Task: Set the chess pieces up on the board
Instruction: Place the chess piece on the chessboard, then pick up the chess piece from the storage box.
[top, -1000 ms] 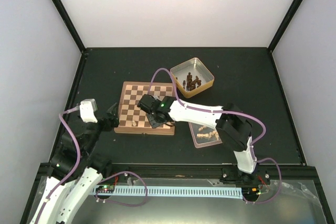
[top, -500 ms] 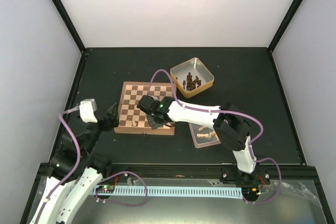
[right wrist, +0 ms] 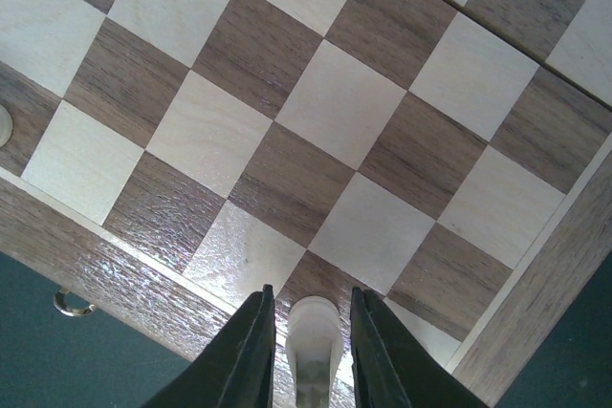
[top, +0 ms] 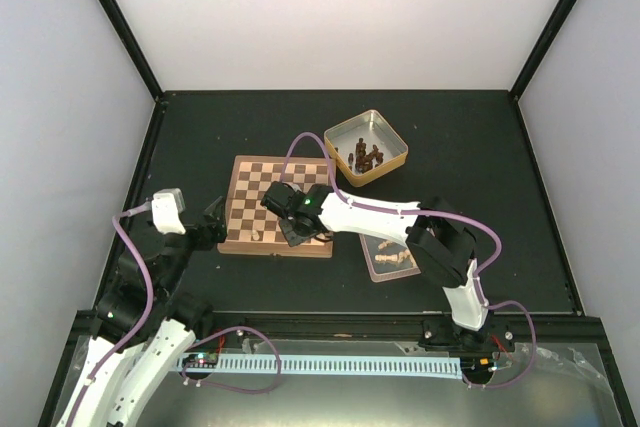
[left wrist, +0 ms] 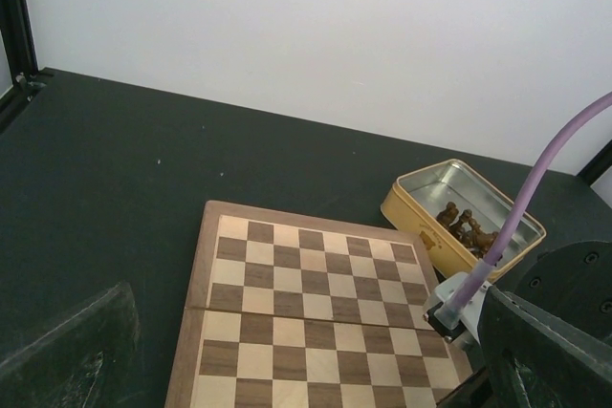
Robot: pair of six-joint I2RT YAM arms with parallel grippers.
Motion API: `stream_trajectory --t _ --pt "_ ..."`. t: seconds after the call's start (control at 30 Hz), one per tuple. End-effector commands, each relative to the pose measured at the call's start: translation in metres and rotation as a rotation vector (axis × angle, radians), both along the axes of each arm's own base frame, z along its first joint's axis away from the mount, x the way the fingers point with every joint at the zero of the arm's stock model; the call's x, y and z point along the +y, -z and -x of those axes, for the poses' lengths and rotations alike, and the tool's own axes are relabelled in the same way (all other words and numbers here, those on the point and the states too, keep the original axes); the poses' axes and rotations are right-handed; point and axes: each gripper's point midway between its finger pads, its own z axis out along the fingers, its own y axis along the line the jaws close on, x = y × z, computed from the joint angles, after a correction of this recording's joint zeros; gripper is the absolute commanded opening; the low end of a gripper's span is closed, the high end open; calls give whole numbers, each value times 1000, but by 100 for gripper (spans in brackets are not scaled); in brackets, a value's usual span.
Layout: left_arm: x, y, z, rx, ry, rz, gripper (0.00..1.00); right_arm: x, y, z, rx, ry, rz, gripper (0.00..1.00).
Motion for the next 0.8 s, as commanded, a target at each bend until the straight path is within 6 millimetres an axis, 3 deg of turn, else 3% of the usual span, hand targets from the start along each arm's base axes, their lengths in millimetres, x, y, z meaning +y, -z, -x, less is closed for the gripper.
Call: stream_trajectory --t 0.0,0.17,0.27,0.37,0.6,0.77 --pt "0 4 -3 20 -8 -7 99 4 -11 -1 -21 2 -25 24" --pt "-3 5 -4 28 6 -8 99 -1 -51 -12 -90 52 -114 30" --pt "-6 6 -6 38 16 -6 99 -21 -68 -21 -121 115 -160 33" --pt "-8 6 -8 39 24 -4 99 -55 -84 -31 -164 201 -193 34" --pt "-19 4 -13 34 73 -3 99 -169 -67 -43 -193 474 -175 39" --pt "-44 -7 -14 -17 210 5 99 -230 -29 -36 -137 641 -153 41"
